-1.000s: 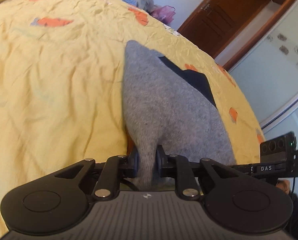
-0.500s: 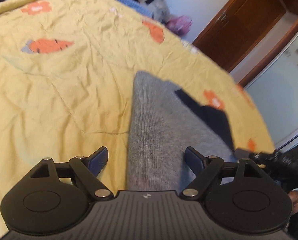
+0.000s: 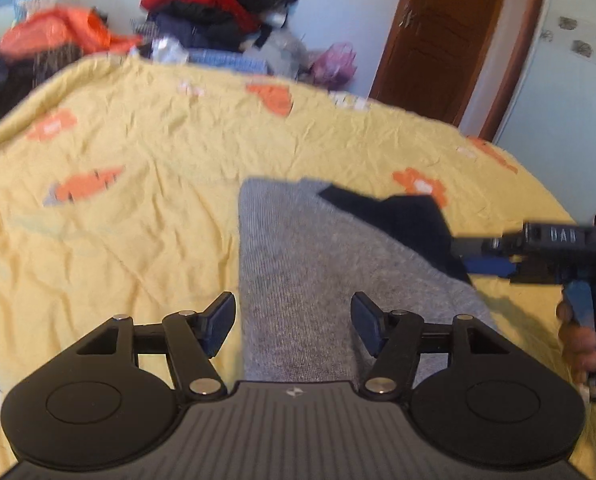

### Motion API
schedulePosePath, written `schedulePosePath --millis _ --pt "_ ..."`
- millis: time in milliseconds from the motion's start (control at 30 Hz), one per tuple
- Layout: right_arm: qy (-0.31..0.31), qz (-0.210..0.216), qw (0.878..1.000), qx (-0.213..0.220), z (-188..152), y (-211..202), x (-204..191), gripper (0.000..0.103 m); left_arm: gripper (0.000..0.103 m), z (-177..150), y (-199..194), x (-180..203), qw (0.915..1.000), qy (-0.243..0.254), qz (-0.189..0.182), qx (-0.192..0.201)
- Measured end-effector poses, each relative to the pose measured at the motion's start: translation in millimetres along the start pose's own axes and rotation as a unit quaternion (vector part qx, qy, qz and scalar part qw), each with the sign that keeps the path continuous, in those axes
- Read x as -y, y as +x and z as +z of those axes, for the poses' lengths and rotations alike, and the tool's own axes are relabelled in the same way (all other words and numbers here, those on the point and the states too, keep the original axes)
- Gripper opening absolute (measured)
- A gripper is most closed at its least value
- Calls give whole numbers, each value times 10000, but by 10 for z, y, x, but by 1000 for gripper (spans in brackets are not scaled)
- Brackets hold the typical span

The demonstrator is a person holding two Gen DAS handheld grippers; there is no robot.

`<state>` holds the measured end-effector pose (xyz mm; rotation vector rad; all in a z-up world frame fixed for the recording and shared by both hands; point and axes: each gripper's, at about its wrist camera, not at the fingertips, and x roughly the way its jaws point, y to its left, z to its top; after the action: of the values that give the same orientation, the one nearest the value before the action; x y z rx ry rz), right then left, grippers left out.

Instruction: Fold small clothes

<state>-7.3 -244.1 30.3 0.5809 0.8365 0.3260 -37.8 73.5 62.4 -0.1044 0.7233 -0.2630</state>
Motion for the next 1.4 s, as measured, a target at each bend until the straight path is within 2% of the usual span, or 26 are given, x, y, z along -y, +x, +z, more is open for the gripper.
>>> schedulePosePath --millis 67,100,133,233,267,300,333,367,433,500,600,633,667,733,800,867,967,1067,1133,1200,1233,1333,1400 --pt "-76 25 9980 629 68 -156 -60 61 65 14 -69 86 9993 295 50 214" --pt "-74 44 9967 813 118 -190 -81 61 65 15 -59 144 9986 457 -11 247" --pt "-77 79 9966 816 175 -161 -103 61 65 7 -25 202 9981 567 -67 224" --pt "-302 -44 9987 419 293 133 -204 61 65 -62 198 359 9970 719 -300 -38" --pt "-387 -134 9989 228 315 280 -229 55 68 -109 288 414 9967 777 -204 -102" --pt "-405 -220 9989 52 316 409 -224 43 70 -151 355 465 9960 879 -76 -116" --pt "-436 -306 9985 -156 306 547 -219 18 71 -174 396 507 9954 947 -30 -101" --pt "-603 -484 9965 -310 290 647 -225 15 72 -176 431 527 9957 916 -36 -119" --pt "-1084 -618 9917 -296 271 716 -217 12 73 -158 475 528 9970 751 -52 -160" --pt "-892 -535 9940 -351 324 692 -142 11 73 -151 487 534 9975 684 -38 -171" --pt "-1102 -724 9906 -369 320 655 -218 15 73 -165 479 535 9975 687 -5 -153" --pt "-1199 -831 9887 -329 306 633 -281 19 73 -173 472 542 9974 703 -3 -143" --pt "-1320 -1013 9859 -193 293 587 -363 32 73 -182 464 540 9974 709 -7 -135" --pt "-1543 -1416 9775 249 245 462 -540 44 73 -188 453 537 9975 694 -19 -121" --pt "-1641 -1397 9741 682 201 326 -679 49 73 -191 452 547 9975 697 -7 -115" --pt "-1749 -1179 9739 834 173 253 -822 50 73 -187 458 565 9974 714 20 -115" --pt "-2141 -908 9702 684 116 306 -1028 55 73 -193 451 570 9974 713 27 -108" --pt "-2147 -794 9732 209 51 531 -1036 55 73 -197 441 556 9975 699 11 -99" --pt "-1897 -1085 9756 -231 24 783 -817 54 73 -200 436 548 9975 696 -8 -89" --pt "-1810 -712 9809 89 -10 790 -571 49 73 -214 434 538 9973 738 -32 -40" --pt "-1677 -688 9834 107 14 771 -530 44 73 -228 421 528 9971 760 -45 1" --pt "-1547 -920 9836 -101 66 719 -621 41 73 -270 252 516 9969 758 -21 212" --pt "-1536 -1050 9825 0 23 556 -716 45 73 -355 25 554 9938 1010 -40 460"
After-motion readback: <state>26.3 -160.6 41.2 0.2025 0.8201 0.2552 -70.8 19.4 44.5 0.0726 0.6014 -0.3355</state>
